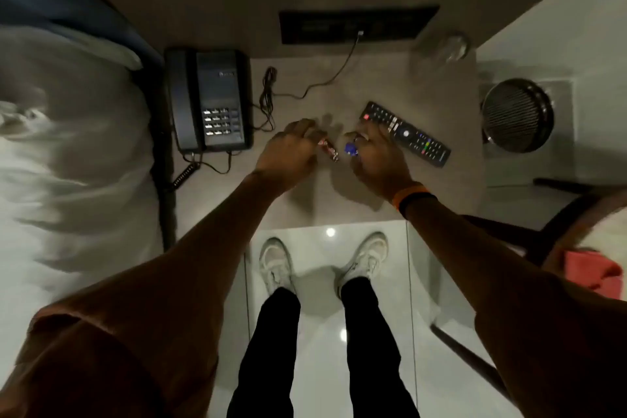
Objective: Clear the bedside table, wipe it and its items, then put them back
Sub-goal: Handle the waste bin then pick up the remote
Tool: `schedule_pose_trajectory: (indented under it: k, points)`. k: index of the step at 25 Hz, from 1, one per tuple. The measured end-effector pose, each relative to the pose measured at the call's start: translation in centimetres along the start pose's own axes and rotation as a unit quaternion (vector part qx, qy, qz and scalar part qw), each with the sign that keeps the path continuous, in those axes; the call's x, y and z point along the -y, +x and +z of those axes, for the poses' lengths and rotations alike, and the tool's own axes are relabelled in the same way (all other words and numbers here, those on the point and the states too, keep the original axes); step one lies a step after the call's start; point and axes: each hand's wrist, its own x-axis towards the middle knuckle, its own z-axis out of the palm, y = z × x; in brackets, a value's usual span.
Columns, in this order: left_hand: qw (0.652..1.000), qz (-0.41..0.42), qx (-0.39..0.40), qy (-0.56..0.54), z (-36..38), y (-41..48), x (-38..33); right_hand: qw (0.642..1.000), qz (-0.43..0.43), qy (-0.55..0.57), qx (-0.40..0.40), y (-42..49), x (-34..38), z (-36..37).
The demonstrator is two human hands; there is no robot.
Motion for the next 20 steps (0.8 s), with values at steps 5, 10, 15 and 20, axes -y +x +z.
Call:
schedule_pose_trajectory:
  k: [5, 10, 15, 20]
  points:
    - [0.999, 0.041, 0.031, 0.013, 7.1, 3.5, 0.2, 1.000, 0.010, 0.003, -0.012, 0.3, -3.2, 6.9]
    - [0.997, 0.068, -0.036, 0.028, 11.1, 3.6, -0.3, 0.994, 0.039, 0.085, -0.056, -0.8, -4.2, 7.5]
    - [0.992, 0.096, -0.078, -0.037, 9.9, 6.7, -6.8, 0.958, 0.147, 0.172, -0.178, -3.4, -10.2, 2.5]
    - [0.967, 0.160, -0.149, -0.133, 9.2, 17.5, -19.4, 0.880, 0.288, 0.209, -0.313, -5.3, -25.2, -3.5]
